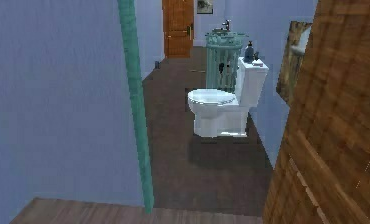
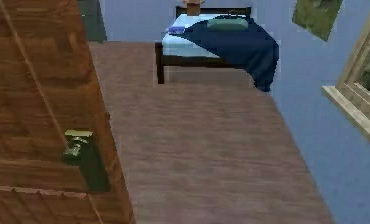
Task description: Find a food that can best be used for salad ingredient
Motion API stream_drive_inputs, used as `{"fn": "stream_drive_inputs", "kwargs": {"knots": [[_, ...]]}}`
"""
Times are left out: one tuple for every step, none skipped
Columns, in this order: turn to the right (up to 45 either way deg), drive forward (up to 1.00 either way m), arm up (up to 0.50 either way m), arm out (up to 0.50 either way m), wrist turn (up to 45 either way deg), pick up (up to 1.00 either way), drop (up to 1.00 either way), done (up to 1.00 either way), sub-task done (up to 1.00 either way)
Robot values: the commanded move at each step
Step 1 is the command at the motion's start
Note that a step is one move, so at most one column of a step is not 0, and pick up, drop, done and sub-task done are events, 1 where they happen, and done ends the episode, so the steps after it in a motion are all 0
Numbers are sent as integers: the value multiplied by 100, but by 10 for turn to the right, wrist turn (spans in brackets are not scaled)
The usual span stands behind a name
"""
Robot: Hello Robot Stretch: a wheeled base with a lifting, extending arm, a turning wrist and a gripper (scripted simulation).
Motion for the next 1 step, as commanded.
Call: {"fn": "stream_drive_inputs", "kwargs": {"knots": [[0,100,0,0,0,0,0,0,0]]}}
